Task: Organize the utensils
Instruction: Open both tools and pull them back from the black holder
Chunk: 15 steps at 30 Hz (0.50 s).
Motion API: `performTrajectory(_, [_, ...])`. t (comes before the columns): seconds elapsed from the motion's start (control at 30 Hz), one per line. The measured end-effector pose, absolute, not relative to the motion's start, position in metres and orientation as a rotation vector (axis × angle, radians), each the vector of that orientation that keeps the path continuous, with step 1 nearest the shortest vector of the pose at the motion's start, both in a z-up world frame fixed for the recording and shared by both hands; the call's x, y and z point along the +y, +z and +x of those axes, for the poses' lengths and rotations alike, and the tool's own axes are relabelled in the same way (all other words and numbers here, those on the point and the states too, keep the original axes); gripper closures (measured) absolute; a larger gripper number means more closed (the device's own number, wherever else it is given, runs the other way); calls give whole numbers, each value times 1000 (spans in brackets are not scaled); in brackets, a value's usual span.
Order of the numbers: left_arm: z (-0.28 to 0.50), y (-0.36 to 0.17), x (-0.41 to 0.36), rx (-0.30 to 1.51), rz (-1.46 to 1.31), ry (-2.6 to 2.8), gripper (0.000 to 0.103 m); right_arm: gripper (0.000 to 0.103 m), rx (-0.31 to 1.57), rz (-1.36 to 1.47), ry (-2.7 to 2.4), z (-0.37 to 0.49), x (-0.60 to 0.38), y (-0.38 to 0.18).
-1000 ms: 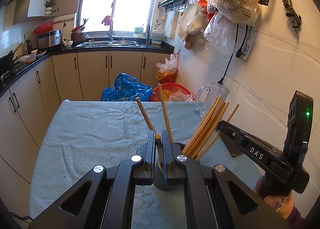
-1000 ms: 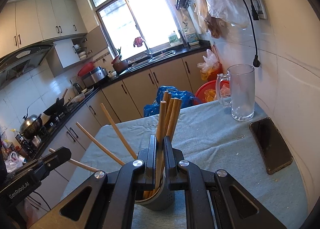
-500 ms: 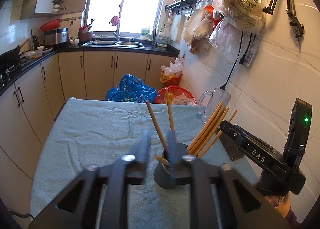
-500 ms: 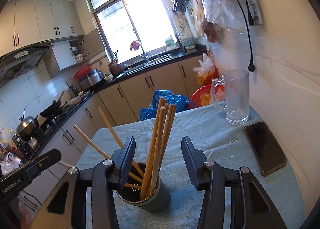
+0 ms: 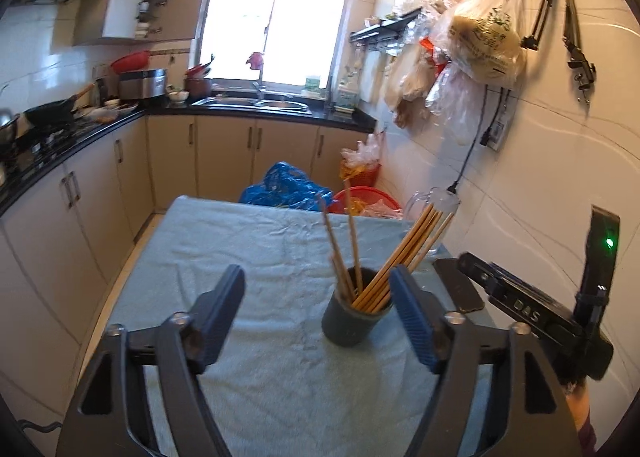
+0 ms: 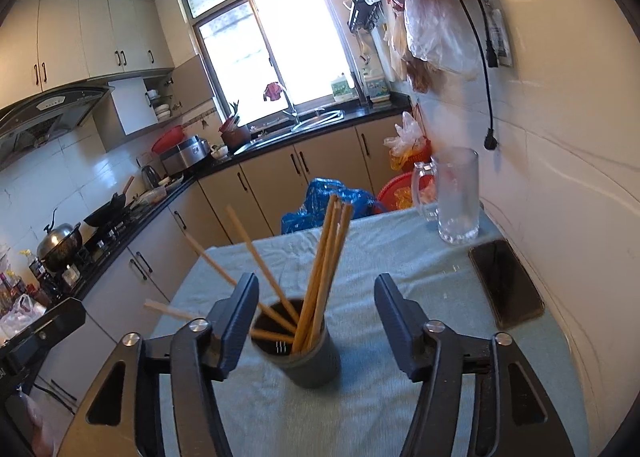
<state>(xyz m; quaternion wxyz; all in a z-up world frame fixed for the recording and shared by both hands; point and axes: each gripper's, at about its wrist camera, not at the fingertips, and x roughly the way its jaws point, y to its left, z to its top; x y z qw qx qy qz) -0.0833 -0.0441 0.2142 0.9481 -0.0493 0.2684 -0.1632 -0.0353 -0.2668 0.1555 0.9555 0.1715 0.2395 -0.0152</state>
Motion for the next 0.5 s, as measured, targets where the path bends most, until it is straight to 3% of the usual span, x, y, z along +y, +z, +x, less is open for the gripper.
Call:
performTrajectory(0.37, [-152,176,-25,478,7,-55,0,33,571,286,-116,-104,-247,114])
performTrajectory(0.5, [-170,171,-22,463,21,-24,0,30,556,264,-164,-129,-241,109])
